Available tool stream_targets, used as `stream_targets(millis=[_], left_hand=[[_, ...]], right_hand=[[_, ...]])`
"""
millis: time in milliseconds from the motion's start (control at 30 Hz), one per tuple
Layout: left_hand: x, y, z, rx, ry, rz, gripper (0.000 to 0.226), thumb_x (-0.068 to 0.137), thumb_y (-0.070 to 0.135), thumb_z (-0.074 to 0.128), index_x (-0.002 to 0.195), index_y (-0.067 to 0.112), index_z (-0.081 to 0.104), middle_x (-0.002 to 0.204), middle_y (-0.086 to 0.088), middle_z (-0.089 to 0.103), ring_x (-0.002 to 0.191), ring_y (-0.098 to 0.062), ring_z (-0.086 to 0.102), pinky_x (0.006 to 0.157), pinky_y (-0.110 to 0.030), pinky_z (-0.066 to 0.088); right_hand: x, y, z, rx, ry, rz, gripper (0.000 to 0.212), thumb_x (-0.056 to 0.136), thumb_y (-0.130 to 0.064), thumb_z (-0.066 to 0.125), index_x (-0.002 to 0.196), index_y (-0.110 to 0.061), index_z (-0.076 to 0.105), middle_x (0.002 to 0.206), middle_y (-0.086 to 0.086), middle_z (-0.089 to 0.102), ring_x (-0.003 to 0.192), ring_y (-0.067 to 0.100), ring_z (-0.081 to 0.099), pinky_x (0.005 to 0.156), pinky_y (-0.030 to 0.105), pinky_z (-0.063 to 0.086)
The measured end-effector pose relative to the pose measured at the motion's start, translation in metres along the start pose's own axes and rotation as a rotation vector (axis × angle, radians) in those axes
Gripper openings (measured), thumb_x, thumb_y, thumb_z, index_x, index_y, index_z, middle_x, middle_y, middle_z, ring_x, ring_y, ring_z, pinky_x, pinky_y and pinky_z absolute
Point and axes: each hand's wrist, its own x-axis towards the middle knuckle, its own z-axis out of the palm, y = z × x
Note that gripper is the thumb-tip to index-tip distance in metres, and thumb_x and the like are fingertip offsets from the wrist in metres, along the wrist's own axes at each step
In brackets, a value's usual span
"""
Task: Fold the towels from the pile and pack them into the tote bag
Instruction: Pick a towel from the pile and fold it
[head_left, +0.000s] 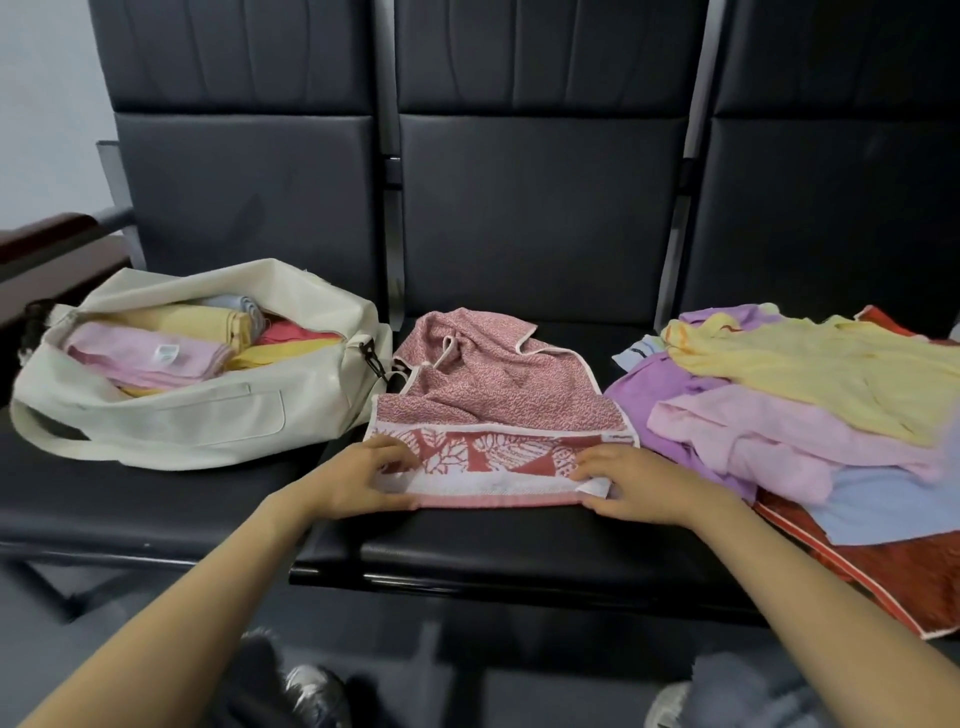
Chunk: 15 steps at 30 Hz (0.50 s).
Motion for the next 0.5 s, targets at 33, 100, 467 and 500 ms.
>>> stream_targets(millis=[33,100,467,500], left_hand=[[-0.001,0.002,0.002,0.025,0.000,0.019,0.067,0.063,0.065,0.059,0.113,0.022,0.064,0.115,0.014,0.054,0.108,-0.003,0.050,0.098,-0.013,0.034],[-0.004,0.008,0.004,0.049,-0.030,0.035,0.051,0.064,0.044,0.058,0.107,0.018,0.064,0.112,0.012,0.053,0.107,-0.005,0.050,0.096,-0.010,0.033],[-0.015,0.027,0.001,-0.158,0.304,-0.193,0.012,0.093,0.008,0.054,0.104,0.013,0.056,0.098,-0.004,0.066,0.091,-0.023,0.063,0.076,-0.023,0.046],[-0.016,0.034,-0.004,-0.258,0.347,-0.214,0.010,0.096,0.008,0.050,0.104,0.013,0.052,0.097,-0.003,0.063,0.088,-0.021,0.061,0.070,-0.017,0.045]], right_hand=[[-0.002,-0.002,0.002,-0.047,0.011,-0.007,0.039,0.090,-0.027,0.058,0.129,-0.024,0.059,0.143,-0.008,0.047,0.131,0.009,0.043,0.109,0.025,0.034],[-0.007,-0.003,0.004,-0.092,-0.020,0.005,0.051,0.089,-0.011,0.049,0.139,-0.025,0.050,0.152,-0.009,0.035,0.137,0.009,0.034,0.109,0.018,0.025],[-0.022,-0.014,-0.008,0.403,0.237,0.385,0.046,0.094,-0.007,0.035,0.136,-0.023,0.048,0.120,0.005,0.063,0.095,0.017,0.058,0.081,0.028,0.046],[-0.024,-0.017,-0.012,0.493,0.287,0.410,0.040,0.095,-0.009,0.035,0.130,-0.023,0.050,0.113,0.005,0.064,0.089,0.016,0.058,0.076,0.027,0.047]])
